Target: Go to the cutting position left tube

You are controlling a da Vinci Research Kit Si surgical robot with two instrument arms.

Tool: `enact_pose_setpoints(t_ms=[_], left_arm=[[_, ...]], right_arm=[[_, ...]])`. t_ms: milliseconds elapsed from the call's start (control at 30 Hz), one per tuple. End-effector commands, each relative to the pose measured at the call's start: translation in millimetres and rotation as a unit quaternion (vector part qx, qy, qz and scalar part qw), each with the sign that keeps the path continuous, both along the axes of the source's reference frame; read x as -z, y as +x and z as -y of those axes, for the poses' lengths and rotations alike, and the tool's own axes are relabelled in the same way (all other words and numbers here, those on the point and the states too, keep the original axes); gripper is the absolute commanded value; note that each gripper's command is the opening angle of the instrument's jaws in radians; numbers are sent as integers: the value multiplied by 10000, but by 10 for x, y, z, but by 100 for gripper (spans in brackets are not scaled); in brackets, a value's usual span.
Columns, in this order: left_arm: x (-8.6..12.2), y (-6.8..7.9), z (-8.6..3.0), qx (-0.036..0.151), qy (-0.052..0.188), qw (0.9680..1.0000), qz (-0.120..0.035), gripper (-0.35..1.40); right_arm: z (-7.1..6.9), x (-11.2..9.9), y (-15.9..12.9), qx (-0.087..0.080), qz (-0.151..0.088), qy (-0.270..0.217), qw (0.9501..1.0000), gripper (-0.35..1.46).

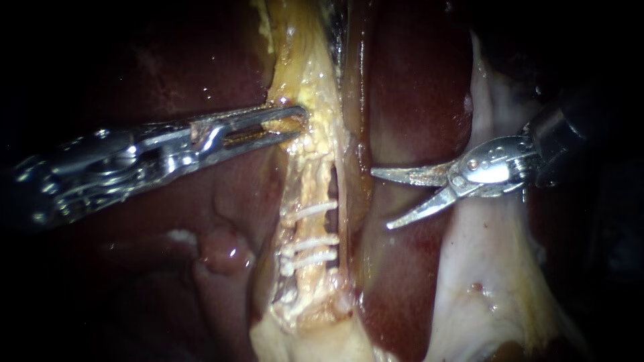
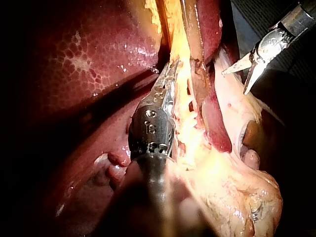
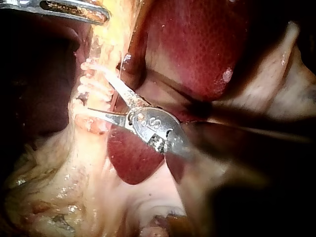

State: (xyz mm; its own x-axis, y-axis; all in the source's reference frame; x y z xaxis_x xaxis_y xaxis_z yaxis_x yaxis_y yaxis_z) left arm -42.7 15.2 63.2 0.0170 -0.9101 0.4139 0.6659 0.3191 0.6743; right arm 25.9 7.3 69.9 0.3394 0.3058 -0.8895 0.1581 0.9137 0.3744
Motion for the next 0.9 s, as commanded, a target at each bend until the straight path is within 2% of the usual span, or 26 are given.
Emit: enact_pose_setpoints(t_ms=[33, 67, 133, 233, 267, 333, 467, 600, 700, 800, 900], left_arm=[[0, 0, 0, -3, 0, 10000, 6, -35], [1, 1, 0, -4, 1, 10000, 7, -35], [4, 3, 0, -11, 8, 10000, 13, -35], [19, 13, -5, -36, 50, 10000, 38, -35], [28, 18, -9, -29, 47, 9999, 102, -35], [44, 28, -15, 73, -9, 9998, 169, -35], [68, 42, -21, 194, -23, 9996, 227, -35], [84, 51, -19, 229, -68, 9994, 251, -35], [91, 52, -18, 240, -66, 9994, 259, -35], [94, 52, -16, 232, -96, 9993, 260, -35], [96, 52, -15, 231, -96, 9993, 260, -35]], right_arm=[[2, -1, 0, 58, -55, 26, 10000, 143], [3, -2, 0, 123, -84, 12, 9999, 143], [12, -7, 1, 206, -6, 379, 9991, 143], [30, -21, 10, 353, 142, 733, 9966, 143], [36, -26, 13, 400, 182, 835, 9955, 143], [48, -39, 23, 504, 288, 1058, 9927, 143], [66, -62, 41, 608, 423, 1324, 9884, 143], [73, -82, 54, 666, 493, 1547, 9845, 143], [75, -93, 63, 719, 560, 1689, 9814, 143], [75, -102, 71, 819, 610, 1709, 9800, 141], [73, -106, 79, 820, 616, 1729, 9796, 141]])
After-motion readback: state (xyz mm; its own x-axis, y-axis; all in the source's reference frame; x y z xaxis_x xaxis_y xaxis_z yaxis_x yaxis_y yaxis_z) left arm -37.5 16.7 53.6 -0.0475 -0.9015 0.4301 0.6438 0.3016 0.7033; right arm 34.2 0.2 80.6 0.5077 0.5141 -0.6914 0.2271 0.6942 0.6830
